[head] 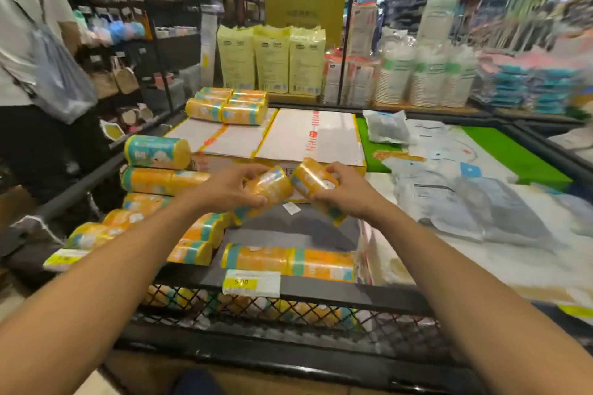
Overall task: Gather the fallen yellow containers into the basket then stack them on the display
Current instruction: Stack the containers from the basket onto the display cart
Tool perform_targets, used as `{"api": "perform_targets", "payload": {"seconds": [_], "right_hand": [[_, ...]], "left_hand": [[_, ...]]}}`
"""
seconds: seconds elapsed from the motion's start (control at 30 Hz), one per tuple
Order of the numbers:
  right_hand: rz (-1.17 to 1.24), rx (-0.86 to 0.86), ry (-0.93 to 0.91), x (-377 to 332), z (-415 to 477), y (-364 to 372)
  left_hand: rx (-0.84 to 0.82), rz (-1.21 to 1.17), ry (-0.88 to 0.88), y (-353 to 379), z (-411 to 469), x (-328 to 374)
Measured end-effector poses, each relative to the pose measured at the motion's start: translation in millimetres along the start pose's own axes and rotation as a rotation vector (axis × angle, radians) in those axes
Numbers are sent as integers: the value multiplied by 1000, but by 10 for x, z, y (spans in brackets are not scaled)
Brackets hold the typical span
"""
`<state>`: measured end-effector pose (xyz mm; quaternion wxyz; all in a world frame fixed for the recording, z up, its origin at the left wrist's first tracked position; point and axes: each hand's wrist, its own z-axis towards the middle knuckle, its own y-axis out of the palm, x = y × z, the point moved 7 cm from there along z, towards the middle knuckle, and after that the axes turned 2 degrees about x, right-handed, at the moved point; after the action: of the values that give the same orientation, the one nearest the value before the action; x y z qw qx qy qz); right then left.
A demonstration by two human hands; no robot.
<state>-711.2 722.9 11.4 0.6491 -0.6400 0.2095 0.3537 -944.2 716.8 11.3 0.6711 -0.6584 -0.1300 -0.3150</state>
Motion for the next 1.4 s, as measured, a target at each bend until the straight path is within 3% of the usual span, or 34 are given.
{"api": "perform_targets", "payload": {"seconds": [0.2, 0.5, 0.9, 1.13, 1.3, 1.4], "right_hand": [[-175, -224, 32, 488, 313, 351], [-282, -609, 96, 914, 325, 709], [-234, -625, 124, 977, 270, 888], [-223, -480, 153, 950, 278, 859], [172, -162, 124, 581, 273, 534], [280, -136, 53, 200, 162, 400]], "left_hand": [[-290, 171, -19, 449, 365, -390], [-549, 71, -69, 895, 457, -586], [-655, 41, -201, 991, 347, -708], [-594, -7, -249, 941, 273, -635], [-216, -152, -263, 388, 70, -401], [3, -334, -236, 36, -241, -304]]}}
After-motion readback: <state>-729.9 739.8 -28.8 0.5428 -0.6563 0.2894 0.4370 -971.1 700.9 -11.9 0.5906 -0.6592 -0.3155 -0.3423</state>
